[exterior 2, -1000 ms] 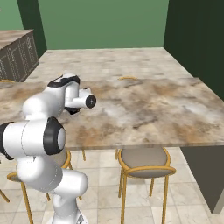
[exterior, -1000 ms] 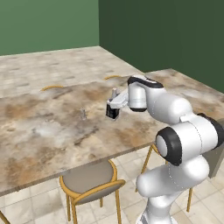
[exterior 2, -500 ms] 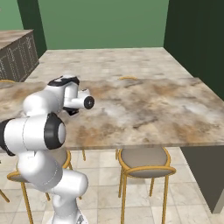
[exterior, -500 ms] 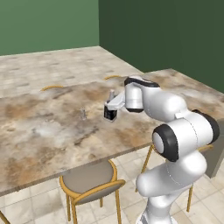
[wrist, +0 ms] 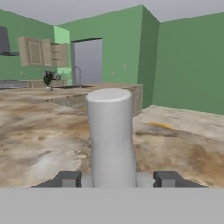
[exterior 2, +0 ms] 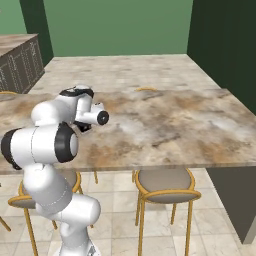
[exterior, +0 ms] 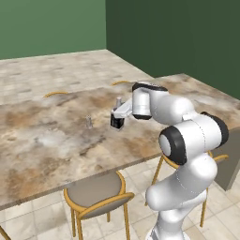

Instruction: Open the cabinet directly in front. Then move the liquor and the cup to the dining counter with the candle on it.

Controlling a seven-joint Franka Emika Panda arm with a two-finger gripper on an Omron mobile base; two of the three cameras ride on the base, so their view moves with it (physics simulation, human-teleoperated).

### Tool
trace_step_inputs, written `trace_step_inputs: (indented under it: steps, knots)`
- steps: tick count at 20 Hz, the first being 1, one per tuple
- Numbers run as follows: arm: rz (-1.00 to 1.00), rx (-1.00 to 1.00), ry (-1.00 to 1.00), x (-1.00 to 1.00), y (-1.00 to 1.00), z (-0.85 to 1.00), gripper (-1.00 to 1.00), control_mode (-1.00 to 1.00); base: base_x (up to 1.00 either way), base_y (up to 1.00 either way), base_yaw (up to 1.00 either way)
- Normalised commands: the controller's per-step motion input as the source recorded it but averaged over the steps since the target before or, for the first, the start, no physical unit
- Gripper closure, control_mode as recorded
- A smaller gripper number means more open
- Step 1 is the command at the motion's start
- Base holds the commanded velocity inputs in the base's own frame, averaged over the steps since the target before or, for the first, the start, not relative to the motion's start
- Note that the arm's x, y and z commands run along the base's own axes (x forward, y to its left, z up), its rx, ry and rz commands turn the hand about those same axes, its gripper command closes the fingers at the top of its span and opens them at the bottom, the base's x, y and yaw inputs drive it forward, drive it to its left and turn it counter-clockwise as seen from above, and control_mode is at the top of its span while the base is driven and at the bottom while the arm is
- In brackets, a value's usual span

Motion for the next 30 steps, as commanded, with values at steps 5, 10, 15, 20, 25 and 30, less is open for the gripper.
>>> trace_step_inputs:
  steps: [5, 10, 15, 20, 25, 30]
  knots:
    - [0.0, 0.0, 0.0, 0.32, 0.06, -0.03, 1.0, -1.0, 0.0, 0.0, 0.0]
    - [-0.01, 0.0, 0.0, 0.17, 0.06, -0.03, -1.0, -1.0, 0.0, 0.0, 0.0]
    - [0.0, 0.0, 0.0, 0.0, 0.0, 0.0, -1.0, -1.0, 0.0, 0.0, 0.0]
    - [-0.01, 0.0, 0.0, 0.0, 0.03, 0.01, -1.0, -1.0, 0.0, 0.0, 0.0]
    - [-0.01, 0.0, 0.02, 0.0, 0.04, 0.3, -1.0, -1.0, 0.0, 0.0, 0.0]
    - [-0.1, 0.0, 0.13, -0.42, -0.05, 0.93, -1.0, -1.0, 0.0, 0.0, 0.0]
